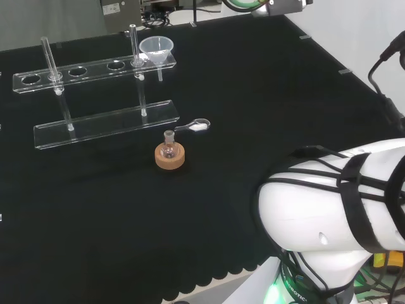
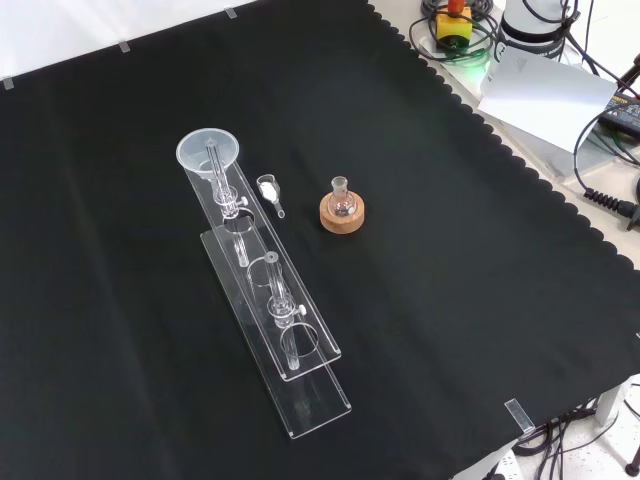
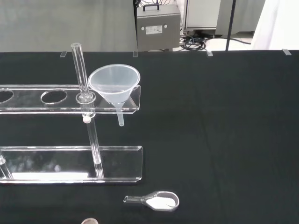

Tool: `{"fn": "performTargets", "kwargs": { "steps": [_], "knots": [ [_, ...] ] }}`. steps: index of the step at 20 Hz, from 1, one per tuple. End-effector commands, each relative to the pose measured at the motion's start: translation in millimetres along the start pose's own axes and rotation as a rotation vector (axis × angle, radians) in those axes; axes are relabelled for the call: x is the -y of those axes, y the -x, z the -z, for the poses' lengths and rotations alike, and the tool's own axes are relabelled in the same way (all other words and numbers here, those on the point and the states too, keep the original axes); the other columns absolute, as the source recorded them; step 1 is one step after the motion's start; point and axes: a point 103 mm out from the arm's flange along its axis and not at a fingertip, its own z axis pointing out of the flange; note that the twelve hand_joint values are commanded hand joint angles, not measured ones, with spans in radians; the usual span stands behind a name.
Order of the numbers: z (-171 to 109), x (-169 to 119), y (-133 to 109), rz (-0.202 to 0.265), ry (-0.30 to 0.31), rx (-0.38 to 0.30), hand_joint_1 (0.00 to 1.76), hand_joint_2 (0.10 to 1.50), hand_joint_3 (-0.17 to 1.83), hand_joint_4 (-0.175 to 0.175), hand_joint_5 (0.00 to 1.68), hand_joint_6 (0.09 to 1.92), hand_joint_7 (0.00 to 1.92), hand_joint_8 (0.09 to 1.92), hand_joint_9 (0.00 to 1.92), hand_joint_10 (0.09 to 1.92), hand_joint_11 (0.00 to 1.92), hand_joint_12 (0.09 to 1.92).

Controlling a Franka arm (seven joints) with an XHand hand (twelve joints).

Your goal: Pick up the funnel from the transparent funnel stand.

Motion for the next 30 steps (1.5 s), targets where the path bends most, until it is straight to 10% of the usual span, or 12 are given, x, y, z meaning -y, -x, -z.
{"fn": "performTargets", "kwargs": {
  "steps": [1, 18, 30],
  "knots": [
    [-2, -4, -2, 0.000, -0.018, 0.012, 0.00, 1.23, 0.32, 0.033, 0.20, 0.09, 0.15, 0.10, 0.15, 0.62, 0.02, 1.36],
    [-47, -79, 8, -0.022, -0.103, 0.012, 0.03, 1.21, 0.30, 0.032, 0.19, 0.09, 0.15, 0.11, 0.15, 0.60, 0.01, 1.37],
    [-90, -174, 12, 0.068, -0.165, 0.016, 0.14, 1.11, 0.25, 0.029, 0.17, 0.09, 0.15, 0.14, 0.17, 0.60, 0.00, 1.39]
  ]
}}
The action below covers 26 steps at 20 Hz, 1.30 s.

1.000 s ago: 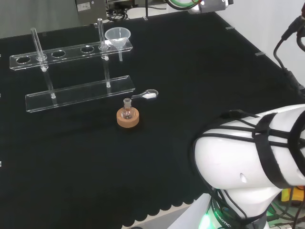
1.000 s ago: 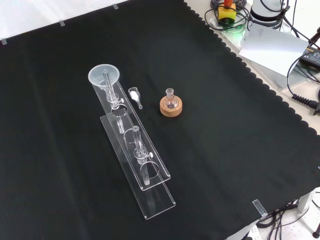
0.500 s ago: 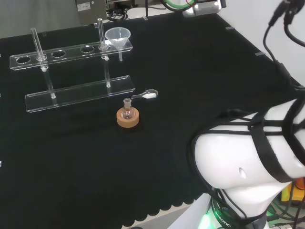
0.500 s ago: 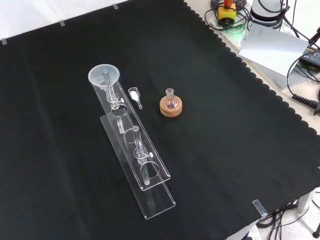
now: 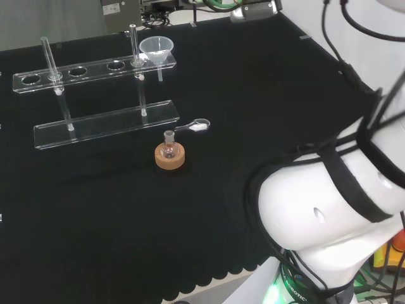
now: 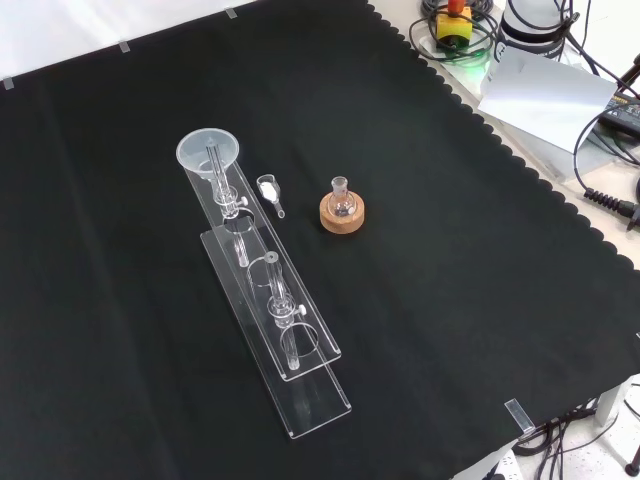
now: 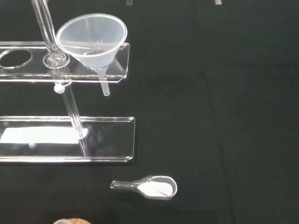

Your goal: Pick up the funnel from the transparent funnel stand.

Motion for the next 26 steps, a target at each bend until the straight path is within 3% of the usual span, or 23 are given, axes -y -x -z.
{"fn": "performTargets", "kwargs": {
  "steps": [1, 12, 18, 26],
  "knots": [
    [-10, -70, 4, 0.063, -0.014, 0.019, 0.16, 1.10, 0.24, 0.030, 0.17, 0.09, 0.15, 0.15, 0.17, 0.60, 0.00, 1.39],
    [-40, -116, -39, 0.131, -0.122, 0.109, 0.40, 0.98, 0.19, 0.018, 0.20, 0.09, 0.20, 0.22, 0.25, 0.66, 0.03, 1.44],
    [-53, -134, -52, 0.127, -0.202, 0.149, 0.48, 0.91, 0.22, 0.018, 0.19, 0.09, 0.05, 0.54, 0.23, 0.75, 0.11, 1.48],
    [-65, -148, -56, 0.122, -0.246, 0.173, 0.51, 0.83, 0.24, 0.015, 0.15, 0.09, 0.00, 0.50, 0.12, 0.83, 0.15, 1.51]
  ]
}}
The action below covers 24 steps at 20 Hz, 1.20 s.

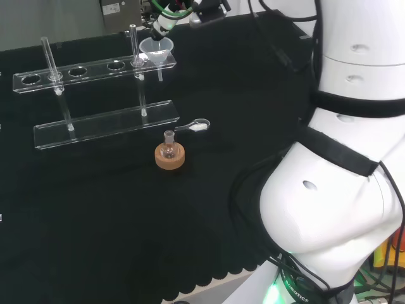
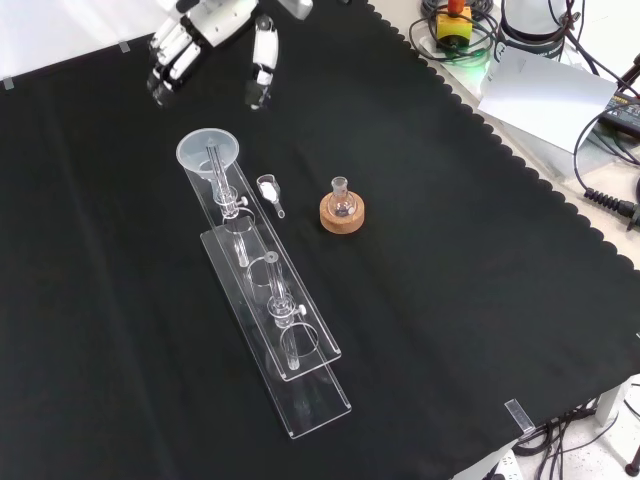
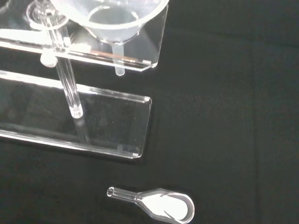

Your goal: Pick up the funnel from the transparent funnel stand.

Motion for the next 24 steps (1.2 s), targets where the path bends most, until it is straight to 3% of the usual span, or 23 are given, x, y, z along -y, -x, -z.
{"fn": "performTargets", "kwargs": {
  "steps": [1, 13, 24],
  "knots": [
    [-8, -11, -11, 0.006, -0.057, 0.032, 0.51, 0.83, 0.24, 0.015, 0.15, 0.09, 0.00, 0.49, 0.12, 0.83, 0.15, 1.52],
    [-15, -31, -22, 0.016, -0.100, 0.069, 0.49, 0.78, 0.25, 0.009, 0.06, 0.09, 0.00, 0.33, 0.08, 0.89, 0.23, 1.52],
    [-24, -51, -30, 0.011, -0.165, 0.120, 0.51, 0.76, 0.25, 0.002, 0.05, 0.09, 0.00, 0.37, 0.10, 0.92, 0.31, 1.49]
  ]
}}
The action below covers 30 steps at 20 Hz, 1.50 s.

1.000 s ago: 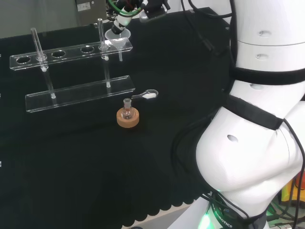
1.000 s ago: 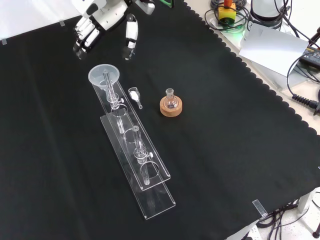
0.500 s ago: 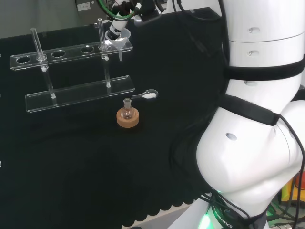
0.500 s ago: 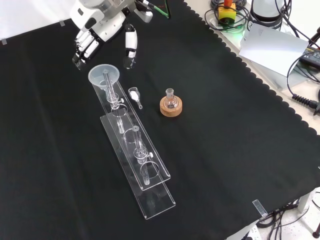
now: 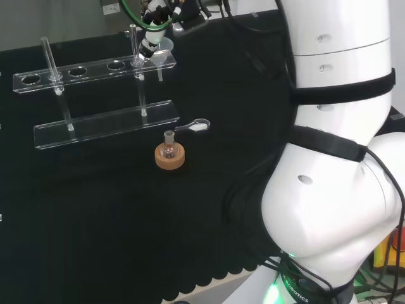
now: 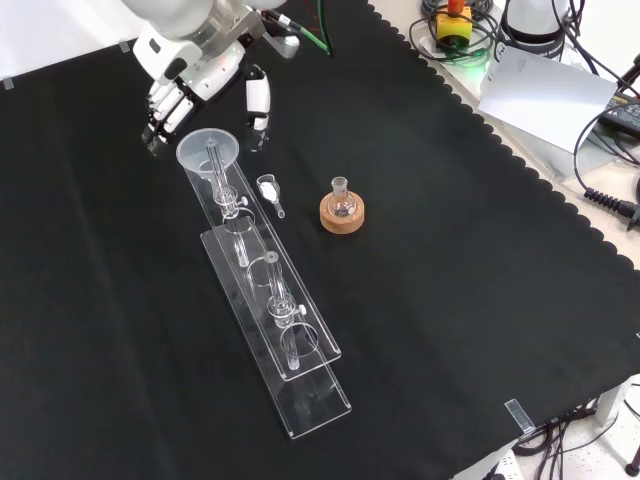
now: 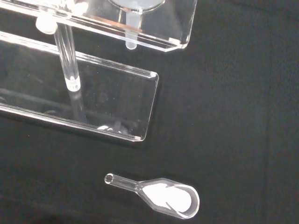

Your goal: Pick up the funnel from the transparent funnel stand.

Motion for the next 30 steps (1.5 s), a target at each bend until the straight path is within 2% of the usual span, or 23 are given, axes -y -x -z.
{"fn": "performTargets", "kwargs": {
  "steps": [1, 11, 22, 30],
  "knots": [
    [-4.2, -8.8, -4.7, -0.005, -0.048, 0.033, 0.51, 0.76, 0.25, 0.002, 0.06, 0.09, 0.00, 0.38, 0.10, 0.92, 0.32, 1.48],
    [-7.4, -10.9, -6.9, -0.015, -0.068, 0.060, 0.54, 0.75, 0.26, -0.007, 0.09, 0.09, 0.00, 0.47, 0.16, 0.91, 0.37, 1.45],
    [-7.4, -14.9, -9.3, -0.012, -0.062, 0.099, 0.61, 0.75, 0.27, -0.010, 0.08, 0.09, 0.00, 0.50, 0.20, 0.90, 0.40, 1.43],
    [-9.3, -18.6, -8.2, -0.021, -0.085, 0.132, 0.65, 0.74, 0.33, -0.006, 0.13, 0.09, 0.00, 0.61, 0.26, 0.86, 0.43, 1.41]
  ]
}}
